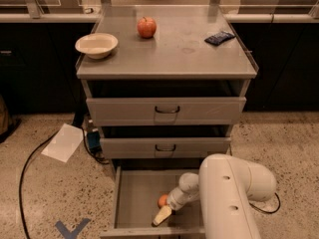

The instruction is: Pick orange from bottom drawer and place on counter

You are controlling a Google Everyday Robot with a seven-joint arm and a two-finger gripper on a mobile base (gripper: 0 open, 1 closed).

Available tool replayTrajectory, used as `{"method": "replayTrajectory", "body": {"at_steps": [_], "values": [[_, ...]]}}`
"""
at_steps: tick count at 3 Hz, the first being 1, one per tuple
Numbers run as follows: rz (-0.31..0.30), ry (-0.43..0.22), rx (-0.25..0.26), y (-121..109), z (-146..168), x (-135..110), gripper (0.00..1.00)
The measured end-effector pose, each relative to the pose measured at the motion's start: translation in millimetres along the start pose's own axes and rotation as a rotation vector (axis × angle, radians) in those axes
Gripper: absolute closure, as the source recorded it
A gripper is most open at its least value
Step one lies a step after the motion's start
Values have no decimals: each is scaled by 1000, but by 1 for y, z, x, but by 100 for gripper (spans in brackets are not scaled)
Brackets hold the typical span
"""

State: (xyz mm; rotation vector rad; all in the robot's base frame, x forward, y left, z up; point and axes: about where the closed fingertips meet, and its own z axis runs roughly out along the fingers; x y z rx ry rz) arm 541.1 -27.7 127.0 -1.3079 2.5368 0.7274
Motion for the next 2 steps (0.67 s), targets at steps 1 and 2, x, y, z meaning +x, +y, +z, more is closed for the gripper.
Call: {"method": "replayTrajectory", "body": {"at_steps": [1, 2], "values": [[-17, 12, -27, 4, 19, -6, 0], [-36, 27, -46, 9, 33, -12, 0]]}}
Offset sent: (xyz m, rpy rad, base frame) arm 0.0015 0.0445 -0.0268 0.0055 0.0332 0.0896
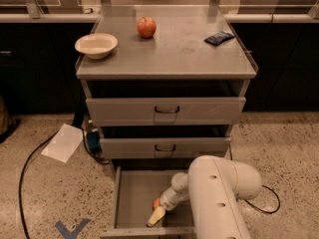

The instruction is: Pick orange from bottom drawer and place on counter

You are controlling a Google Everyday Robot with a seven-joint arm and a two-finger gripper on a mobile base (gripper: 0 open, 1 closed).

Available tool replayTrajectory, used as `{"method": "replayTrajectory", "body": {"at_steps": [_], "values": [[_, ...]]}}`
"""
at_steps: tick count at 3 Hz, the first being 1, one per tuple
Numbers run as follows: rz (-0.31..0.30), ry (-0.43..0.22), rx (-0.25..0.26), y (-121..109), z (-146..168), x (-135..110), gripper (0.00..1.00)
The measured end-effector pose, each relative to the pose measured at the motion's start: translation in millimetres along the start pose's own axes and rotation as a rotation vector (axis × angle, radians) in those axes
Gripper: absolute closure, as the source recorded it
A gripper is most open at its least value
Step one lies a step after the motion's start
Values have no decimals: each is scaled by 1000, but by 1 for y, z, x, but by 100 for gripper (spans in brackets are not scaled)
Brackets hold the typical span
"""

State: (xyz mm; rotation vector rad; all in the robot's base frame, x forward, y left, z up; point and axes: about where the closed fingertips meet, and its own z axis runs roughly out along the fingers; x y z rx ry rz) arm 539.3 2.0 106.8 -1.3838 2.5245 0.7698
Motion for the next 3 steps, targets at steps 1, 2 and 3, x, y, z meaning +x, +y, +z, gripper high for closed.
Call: {"method": "replayTrajectory", "body": {"at_steps": [1, 2, 3], "values": [[0, 0, 0, 0, 0, 0, 19], [0, 0, 0, 0, 0, 0, 42], [0, 0, 0, 0, 0, 0, 65]]}}
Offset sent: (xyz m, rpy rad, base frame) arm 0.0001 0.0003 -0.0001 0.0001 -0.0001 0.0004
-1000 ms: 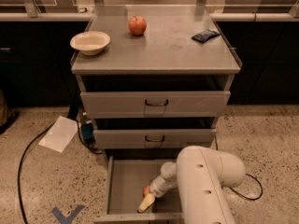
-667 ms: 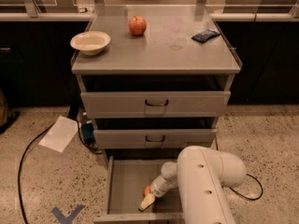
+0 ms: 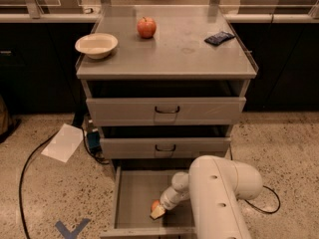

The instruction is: Pick orange from bottom drawer and place on counter

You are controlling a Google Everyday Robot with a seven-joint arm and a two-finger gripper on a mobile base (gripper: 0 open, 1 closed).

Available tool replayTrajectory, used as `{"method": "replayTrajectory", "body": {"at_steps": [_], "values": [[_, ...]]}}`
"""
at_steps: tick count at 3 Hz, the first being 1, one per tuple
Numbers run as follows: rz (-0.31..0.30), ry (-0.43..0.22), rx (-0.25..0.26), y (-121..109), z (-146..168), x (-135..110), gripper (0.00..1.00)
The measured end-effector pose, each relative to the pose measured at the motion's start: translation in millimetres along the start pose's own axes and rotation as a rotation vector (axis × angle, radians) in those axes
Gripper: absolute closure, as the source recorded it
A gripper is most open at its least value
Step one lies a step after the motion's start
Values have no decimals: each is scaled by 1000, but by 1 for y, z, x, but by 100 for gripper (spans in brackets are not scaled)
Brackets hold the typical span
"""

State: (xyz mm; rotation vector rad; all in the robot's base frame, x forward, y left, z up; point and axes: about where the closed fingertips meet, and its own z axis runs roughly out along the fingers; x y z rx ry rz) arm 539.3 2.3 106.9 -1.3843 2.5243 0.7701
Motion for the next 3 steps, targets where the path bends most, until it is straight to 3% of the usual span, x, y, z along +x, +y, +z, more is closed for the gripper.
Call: {"method": "replayTrajectory", "body": {"at_steps": [1, 2, 3], "values": [[0, 0, 0, 1, -3, -1, 89], [-10, -51, -52, 16, -41, -3, 100], [-56, -153, -143, 46, -115, -12, 100]]}}
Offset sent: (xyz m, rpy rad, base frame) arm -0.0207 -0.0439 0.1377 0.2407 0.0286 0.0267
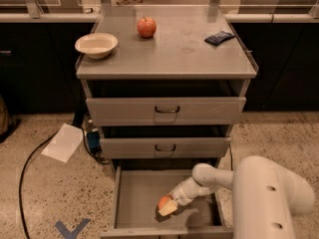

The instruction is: Pick orange from bottom drawer and place on counter

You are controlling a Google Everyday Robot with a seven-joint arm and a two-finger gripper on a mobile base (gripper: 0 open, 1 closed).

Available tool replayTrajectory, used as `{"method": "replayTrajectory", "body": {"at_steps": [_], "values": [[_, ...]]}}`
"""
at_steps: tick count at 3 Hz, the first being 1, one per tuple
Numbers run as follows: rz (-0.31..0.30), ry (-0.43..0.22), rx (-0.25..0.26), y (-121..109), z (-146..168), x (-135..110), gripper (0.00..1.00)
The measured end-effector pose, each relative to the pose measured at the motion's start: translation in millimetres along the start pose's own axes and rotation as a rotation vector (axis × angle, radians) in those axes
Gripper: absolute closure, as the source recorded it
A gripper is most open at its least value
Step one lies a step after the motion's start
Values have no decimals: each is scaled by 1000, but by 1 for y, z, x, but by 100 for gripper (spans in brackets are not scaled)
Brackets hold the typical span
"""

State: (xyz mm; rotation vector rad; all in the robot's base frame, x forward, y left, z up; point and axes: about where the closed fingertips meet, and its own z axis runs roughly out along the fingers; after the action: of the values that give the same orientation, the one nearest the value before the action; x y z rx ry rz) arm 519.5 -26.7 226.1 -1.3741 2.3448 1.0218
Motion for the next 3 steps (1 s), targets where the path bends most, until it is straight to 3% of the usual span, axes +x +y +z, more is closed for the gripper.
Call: {"method": "replayTrajectory", "body": {"at_steps": [1, 2, 3], "values": [[-79, -123, -34, 26, -70, -26, 100], [-193, -201, -13, 44, -139, -67, 100], [-290, -196, 18, 56, -210, -126, 100]]}}
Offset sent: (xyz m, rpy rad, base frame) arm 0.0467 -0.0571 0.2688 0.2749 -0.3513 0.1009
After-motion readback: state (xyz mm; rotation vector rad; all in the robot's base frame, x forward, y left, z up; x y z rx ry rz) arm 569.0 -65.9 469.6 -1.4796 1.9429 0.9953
